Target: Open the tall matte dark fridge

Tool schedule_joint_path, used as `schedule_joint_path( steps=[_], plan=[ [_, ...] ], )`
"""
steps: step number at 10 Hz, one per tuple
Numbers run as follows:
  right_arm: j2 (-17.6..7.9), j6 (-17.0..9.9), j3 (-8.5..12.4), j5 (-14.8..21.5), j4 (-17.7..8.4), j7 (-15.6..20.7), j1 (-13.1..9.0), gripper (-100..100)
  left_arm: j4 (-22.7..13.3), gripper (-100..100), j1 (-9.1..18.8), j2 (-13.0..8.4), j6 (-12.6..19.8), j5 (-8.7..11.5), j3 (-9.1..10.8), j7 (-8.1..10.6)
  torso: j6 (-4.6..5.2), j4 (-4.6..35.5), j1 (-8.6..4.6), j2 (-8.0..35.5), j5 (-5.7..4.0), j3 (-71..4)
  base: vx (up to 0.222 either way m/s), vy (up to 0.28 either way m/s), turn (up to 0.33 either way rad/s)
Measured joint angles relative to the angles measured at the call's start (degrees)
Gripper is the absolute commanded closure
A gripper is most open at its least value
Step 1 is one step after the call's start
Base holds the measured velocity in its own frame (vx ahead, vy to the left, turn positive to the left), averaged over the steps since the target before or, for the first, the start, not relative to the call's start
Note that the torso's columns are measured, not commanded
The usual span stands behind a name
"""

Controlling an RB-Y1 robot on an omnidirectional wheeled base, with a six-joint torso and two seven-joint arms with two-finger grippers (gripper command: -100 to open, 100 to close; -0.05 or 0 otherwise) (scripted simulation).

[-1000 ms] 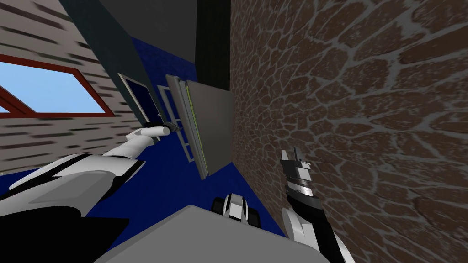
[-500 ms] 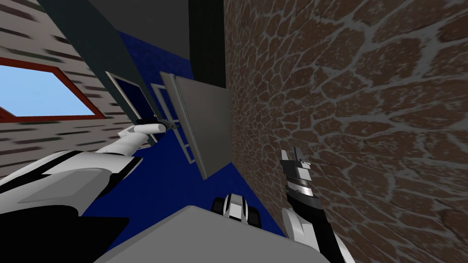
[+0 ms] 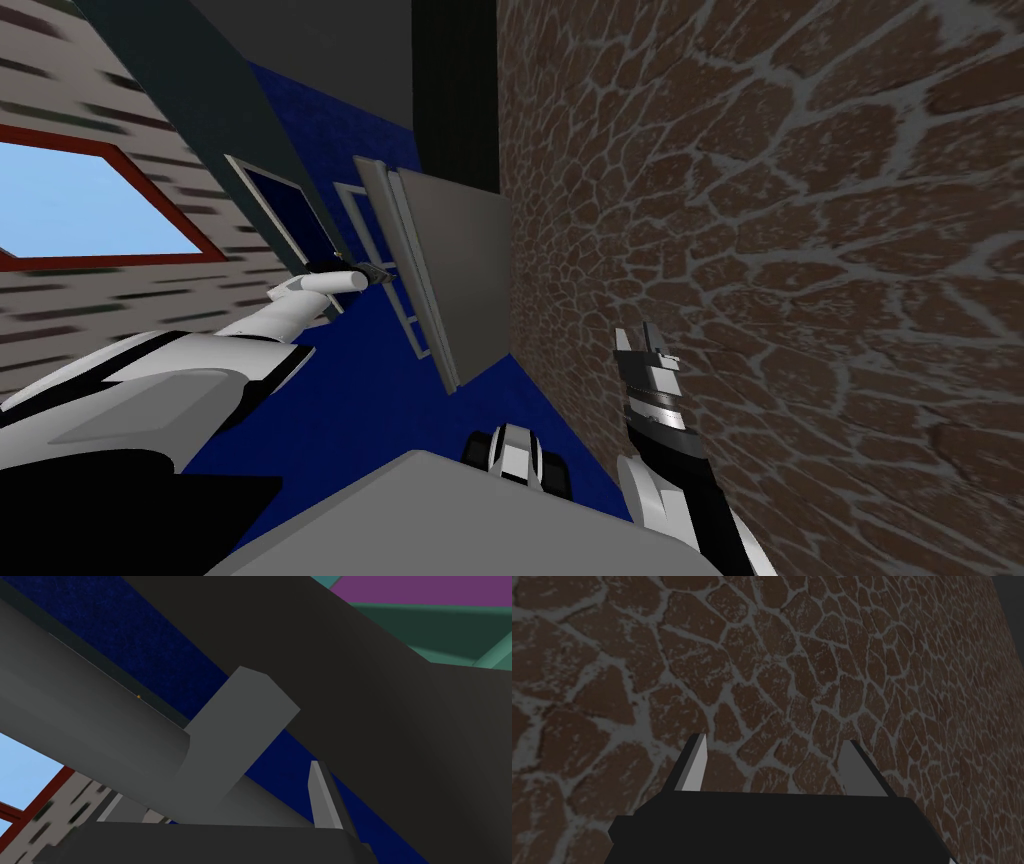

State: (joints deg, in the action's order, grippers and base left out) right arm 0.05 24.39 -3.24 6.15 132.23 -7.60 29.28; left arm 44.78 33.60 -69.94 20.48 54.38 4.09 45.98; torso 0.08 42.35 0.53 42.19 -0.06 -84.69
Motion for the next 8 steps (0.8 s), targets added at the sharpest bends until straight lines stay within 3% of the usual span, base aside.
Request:
schedule_joint_path(
  steps=[3,5,8],
  plan=[
    [0.0,0.0,0.0,0.0,0.0,0.0,0.0,0,0.2,100,1.3,0.5,0.2,2.2,-1.35,-2.22,0.25,-0.2,-0.52,-0.6,-0.17,-0.4,-0.111,0.201,-0.025],
    [0.0,0.0,0.0,0.0,0.0,0.0,0.0,0,2.7,100,0.3,0.4,0.8,1.1,-0.78,-0.58,0.43,-0.2,-0.71,-0.5,-0.27,-0.4,-0.138,0.23,-0.071],
    [0.0,0.0,0.0,0.0,0.0,0.0,0.0,0,5.3,100,0.3,1.2,1.9,2.4,-2.0,-1.01,0.44,-0.2,-0.42,-0.7,-0.29,-0.5,-0.158,0.251,-0.053]
  ],
)
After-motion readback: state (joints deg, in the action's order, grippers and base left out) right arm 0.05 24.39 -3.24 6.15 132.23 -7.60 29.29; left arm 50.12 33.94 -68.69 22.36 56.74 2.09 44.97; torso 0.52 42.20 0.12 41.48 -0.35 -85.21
